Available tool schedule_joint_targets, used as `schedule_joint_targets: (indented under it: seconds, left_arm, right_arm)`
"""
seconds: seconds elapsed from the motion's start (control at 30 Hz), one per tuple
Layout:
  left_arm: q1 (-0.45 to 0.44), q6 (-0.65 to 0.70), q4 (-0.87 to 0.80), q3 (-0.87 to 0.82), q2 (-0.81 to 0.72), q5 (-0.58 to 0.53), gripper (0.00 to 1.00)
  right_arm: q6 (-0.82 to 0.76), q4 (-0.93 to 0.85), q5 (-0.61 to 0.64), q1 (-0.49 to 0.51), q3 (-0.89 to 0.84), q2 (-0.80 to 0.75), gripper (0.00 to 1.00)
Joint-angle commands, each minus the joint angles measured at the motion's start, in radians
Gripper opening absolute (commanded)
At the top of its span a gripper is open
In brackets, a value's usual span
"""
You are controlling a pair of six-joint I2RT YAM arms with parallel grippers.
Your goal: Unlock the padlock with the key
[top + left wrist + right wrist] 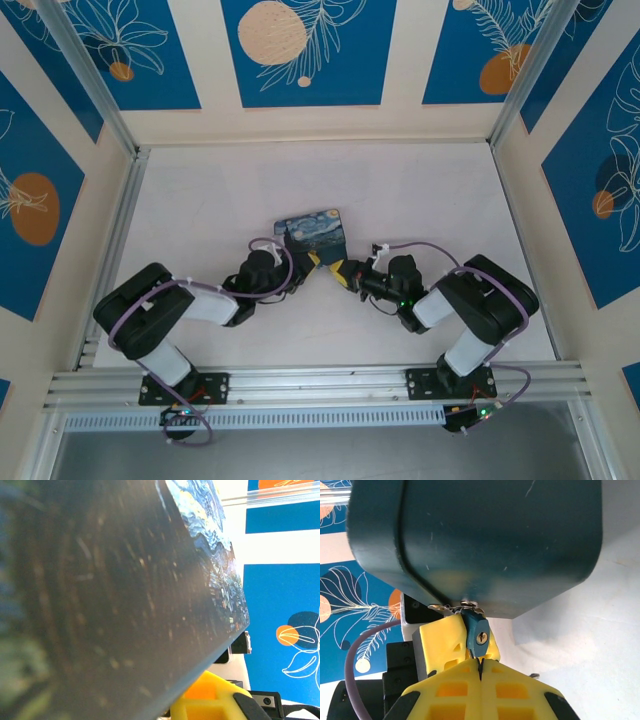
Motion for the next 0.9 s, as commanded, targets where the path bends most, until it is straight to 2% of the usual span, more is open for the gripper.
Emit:
schedule_joint_targets:
  seconds: [0.0, 0.27, 0.87]
  left_arm:
    - [0.009, -0.019, 0.079, -0.008, 0.004, -0.004, 0.0]
    - [0.008, -0.022, 0.081, -0.005, 0.007, -0.008, 0.0]
    - [0.009, -0.015, 0.068, -0.012, -0.001, -0.011, 0.0]
  right_arm:
    - [0.011, 0.033, 0.048, 0.01, 0.001, 0.019, 0.0]
    - [0.031, 0.049, 0.09, 0.015, -0.005, 0.063, 0.0]
    - [0.039, 0.077, 0.092, 0.026, 0.002, 0.09, 0.0]
